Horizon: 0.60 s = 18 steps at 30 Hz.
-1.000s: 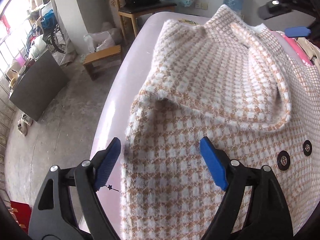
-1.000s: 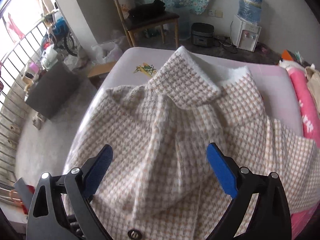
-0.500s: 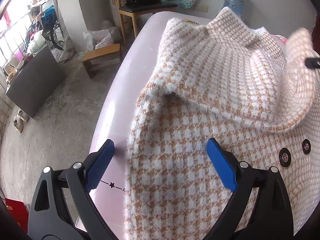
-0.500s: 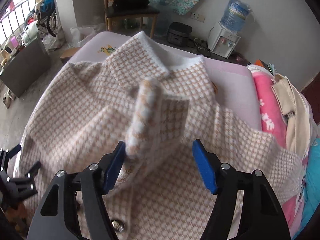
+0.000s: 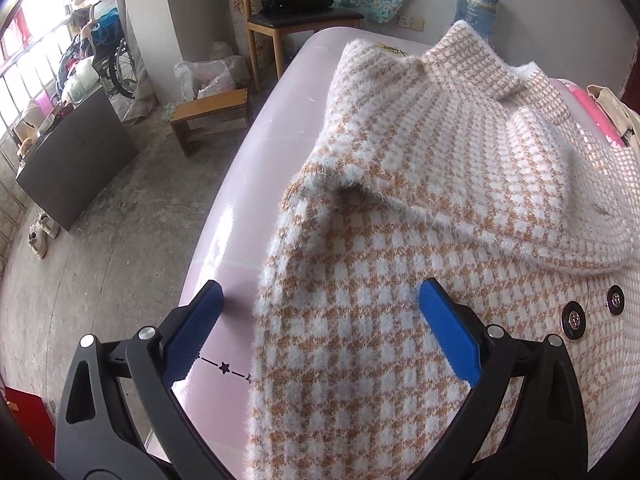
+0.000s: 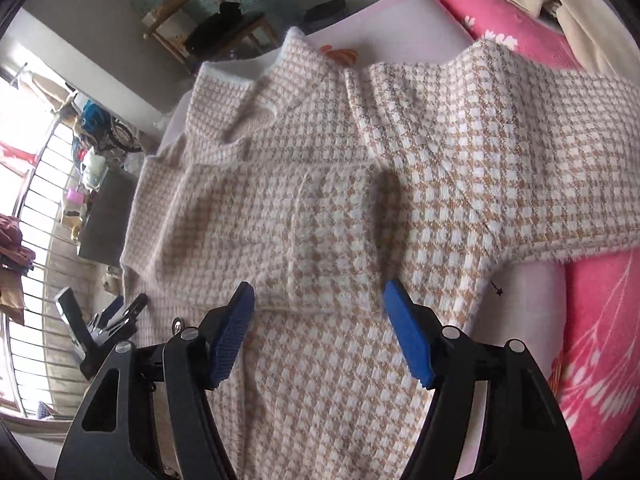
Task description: Fold large clothes
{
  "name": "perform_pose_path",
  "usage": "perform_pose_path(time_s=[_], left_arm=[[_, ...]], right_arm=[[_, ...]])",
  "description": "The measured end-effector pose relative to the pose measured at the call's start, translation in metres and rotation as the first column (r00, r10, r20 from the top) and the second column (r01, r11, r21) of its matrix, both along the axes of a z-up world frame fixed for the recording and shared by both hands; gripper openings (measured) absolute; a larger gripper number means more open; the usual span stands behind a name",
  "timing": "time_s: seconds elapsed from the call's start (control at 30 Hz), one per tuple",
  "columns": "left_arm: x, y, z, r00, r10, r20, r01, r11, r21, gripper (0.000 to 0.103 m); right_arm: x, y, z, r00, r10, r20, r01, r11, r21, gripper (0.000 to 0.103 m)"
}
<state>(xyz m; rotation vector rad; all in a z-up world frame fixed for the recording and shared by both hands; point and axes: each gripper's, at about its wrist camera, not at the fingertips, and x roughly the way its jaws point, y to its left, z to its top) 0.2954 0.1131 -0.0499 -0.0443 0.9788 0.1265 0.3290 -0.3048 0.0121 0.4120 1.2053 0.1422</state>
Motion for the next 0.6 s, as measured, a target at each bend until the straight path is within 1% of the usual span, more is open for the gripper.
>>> perform_pose_path(time_s=[0.03,0.17,0.23,0.27,0.3,0.33,0.4,0.43,0.47,0.53,0.6], left_arm=[[-0.001,0.0,0.0,1.0,0.0,0.004,0.0,1.0,0.0,0.095],[-0.002,0.002,0.0,1.0,0.002,0.017,-0.002,1.0,-0.006,0.095],[-0.002,0.003,0.0,1.0,0.005,0.018,-0.005,1.0,-0.008,0.095],[-0.002,0.004,0.0,1.0,0.007,0.019,-0.007,1.0,-0.01,0.095],[-0.002,0.004,0.0,1.0,0.008,0.021,-0.008,1.0,-0.012,0.095],[-0.002,0.005,0.0,1.0,0.009,0.023,-0.008,1.0,-0.014,0.095],[-0.002,0.005,0.0,1.0,0.009,0.027,-0.009,1.0,-0.016,0.095],[-0.002,0.006,0.0,0.999,0.011,0.03,-0.01,1.0,-0.018,0.095],[-0.002,0.006,0.0,0.999,0.012,0.032,-0.012,1.0,-0.021,0.095],[-0.001,0.007,0.0,0.999,0.021,0.035,-0.02,0.999,-0.026,0.095],[0.0,0.008,0.001,0.999,0.027,0.035,-0.026,0.999,-0.028,0.095]], right_arm=[[0.006,-0.001,-0.005,1.0,-0.011,-0.01,0.011,1.0,-0.014,0.059],[0.023,-0.01,-0.027,0.998,-0.034,-0.049,0.033,0.999,-0.021,0.051],[0.027,-0.012,-0.035,0.997,-0.027,-0.067,0.027,1.0,0.003,0.042],[0.028,-0.012,-0.038,0.997,-0.018,-0.071,0.02,1.0,0.023,0.04],[0.029,-0.01,-0.04,0.997,0.0,-0.073,0.003,0.999,0.044,0.033],[0.029,-0.008,-0.04,0.997,0.016,-0.072,-0.012,0.998,0.061,0.025],[0.029,-0.002,-0.039,0.997,0.041,-0.058,-0.04,0.999,0.021,0.022],[0.032,0.001,-0.037,0.998,0.048,-0.05,-0.048,0.999,-0.006,0.013],[0.035,0.003,-0.036,0.998,0.054,-0.044,-0.055,0.998,-0.015,0.01],[0.047,0.011,-0.027,0.998,0.066,-0.011,-0.067,0.997,-0.044,0.008],[0.06,0.022,-0.004,0.994,0.084,0.065,-0.08,0.995,-0.066,0.007]])
